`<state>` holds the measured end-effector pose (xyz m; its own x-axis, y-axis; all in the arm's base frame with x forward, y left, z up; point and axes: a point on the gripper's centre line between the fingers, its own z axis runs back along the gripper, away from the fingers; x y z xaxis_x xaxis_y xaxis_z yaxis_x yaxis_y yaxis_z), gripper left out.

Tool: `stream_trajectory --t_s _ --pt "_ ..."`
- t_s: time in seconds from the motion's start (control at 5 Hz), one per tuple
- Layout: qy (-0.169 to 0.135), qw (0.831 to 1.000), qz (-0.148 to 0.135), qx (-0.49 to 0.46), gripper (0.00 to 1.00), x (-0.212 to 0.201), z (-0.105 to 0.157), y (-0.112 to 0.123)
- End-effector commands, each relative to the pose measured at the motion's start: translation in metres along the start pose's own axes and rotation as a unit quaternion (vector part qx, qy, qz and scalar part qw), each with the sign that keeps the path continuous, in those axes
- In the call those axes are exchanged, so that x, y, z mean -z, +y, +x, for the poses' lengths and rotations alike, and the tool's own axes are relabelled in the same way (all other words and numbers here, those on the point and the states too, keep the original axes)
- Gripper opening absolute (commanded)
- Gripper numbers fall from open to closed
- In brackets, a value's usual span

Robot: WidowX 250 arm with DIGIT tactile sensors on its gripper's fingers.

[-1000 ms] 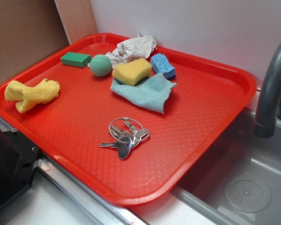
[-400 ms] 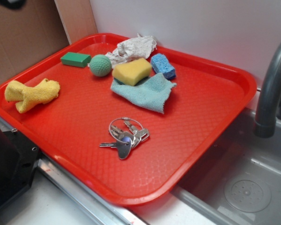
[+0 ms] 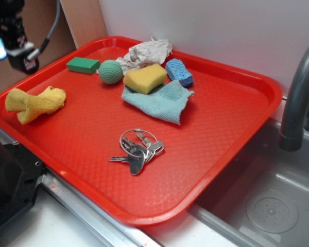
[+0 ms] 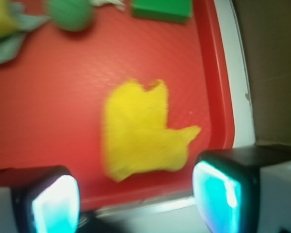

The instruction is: Grab the yellow cloth.

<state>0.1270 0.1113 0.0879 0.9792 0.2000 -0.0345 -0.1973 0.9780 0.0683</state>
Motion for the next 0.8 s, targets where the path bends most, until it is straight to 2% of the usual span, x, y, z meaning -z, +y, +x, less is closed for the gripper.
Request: stream_trajectory --t_s 0.0,0.2,0.4,0.6 --pt "-0.040 0.997 -0.055 0.045 1.00 0.062 0.015 0.004" --pt "-0.039 0.992 -0.069 0.102 1.00 0.065 0.011 -0.042" --pt "-0.049 0.989 -0.063 0.127 1.00 0.047 0.000 -0.062" --pt "-0.058 0.989 -0.067 0.118 1.00 0.011 0.032 -0.076"
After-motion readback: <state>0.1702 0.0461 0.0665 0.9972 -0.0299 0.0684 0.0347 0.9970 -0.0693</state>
